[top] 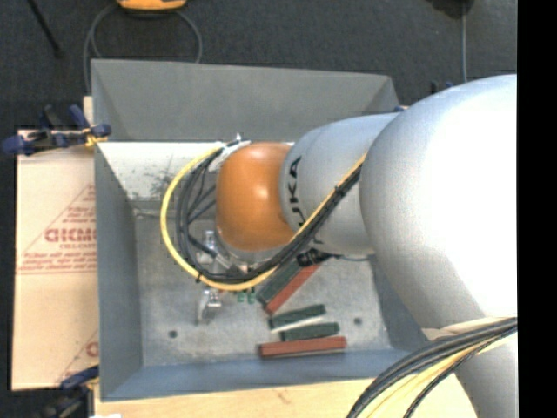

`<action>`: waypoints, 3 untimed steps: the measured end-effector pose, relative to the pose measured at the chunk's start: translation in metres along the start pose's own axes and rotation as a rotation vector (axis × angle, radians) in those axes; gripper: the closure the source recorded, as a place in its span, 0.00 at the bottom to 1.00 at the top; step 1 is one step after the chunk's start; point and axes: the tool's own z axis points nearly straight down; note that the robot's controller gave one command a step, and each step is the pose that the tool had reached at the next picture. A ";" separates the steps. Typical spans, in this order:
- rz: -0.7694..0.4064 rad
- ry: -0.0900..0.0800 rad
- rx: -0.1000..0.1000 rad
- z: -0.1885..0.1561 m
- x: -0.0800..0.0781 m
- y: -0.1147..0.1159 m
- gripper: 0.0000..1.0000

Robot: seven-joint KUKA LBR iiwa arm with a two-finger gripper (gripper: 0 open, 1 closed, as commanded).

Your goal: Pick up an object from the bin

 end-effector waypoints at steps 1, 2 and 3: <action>0.001 -0.001 -0.001 0.000 0.000 0.000 1.00; 0.001 -0.001 -0.001 0.000 0.000 0.000 1.00; -0.054 -0.002 0.002 -0.023 -0.013 -0.034 0.00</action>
Offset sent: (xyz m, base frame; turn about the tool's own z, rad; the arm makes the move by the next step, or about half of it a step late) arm 0.0000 0.0000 0.0000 0.0000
